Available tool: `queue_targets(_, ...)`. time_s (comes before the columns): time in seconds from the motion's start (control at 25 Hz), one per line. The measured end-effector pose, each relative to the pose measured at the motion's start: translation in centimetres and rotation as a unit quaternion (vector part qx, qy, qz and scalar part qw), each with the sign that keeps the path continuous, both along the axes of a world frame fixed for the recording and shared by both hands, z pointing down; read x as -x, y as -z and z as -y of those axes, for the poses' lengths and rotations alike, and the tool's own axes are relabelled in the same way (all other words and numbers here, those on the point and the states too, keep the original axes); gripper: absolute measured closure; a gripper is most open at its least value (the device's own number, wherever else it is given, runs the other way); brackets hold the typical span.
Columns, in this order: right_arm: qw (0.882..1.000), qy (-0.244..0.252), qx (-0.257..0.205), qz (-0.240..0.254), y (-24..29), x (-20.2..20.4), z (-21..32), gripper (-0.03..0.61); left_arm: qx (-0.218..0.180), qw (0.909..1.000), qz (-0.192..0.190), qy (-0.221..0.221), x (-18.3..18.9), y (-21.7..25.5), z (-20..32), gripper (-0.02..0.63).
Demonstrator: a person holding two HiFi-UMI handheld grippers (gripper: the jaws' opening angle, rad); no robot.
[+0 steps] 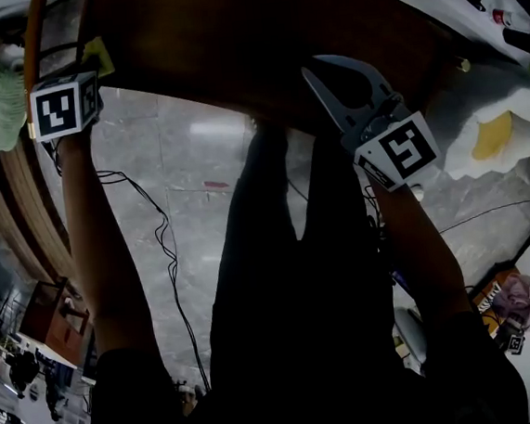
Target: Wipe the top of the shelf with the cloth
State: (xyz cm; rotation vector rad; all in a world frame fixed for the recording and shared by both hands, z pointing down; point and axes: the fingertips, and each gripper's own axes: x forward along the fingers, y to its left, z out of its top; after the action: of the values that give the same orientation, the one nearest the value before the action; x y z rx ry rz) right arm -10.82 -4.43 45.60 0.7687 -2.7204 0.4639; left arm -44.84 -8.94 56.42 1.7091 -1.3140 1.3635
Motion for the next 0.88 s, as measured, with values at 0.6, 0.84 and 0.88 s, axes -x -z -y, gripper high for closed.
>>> queue_targets(0.6, 0.997, -0.018, -0.072, -0.036, 9.9, -1.1, 3.3, 0.552, -0.164, 0.97, -0.168, -0.063, -9.4, 5.2, 1.0, 0.583)
queue_targets(0.84, 0.991, -0.029, -0.123, -0.037, 18.4, -2.0, 3.9, 0.552, -0.274, 0.9055, -0.306, -0.107, -18.7, 17.3, -0.7, 0.583)
queue_targets(0.88, 0.991, -0.028, -0.128, -0.033, 19.7, -2.1, 3.9, 0.552, -0.29, 0.8946, -0.321, -0.113, -19.8, 19.5, -0.7, 0.583)
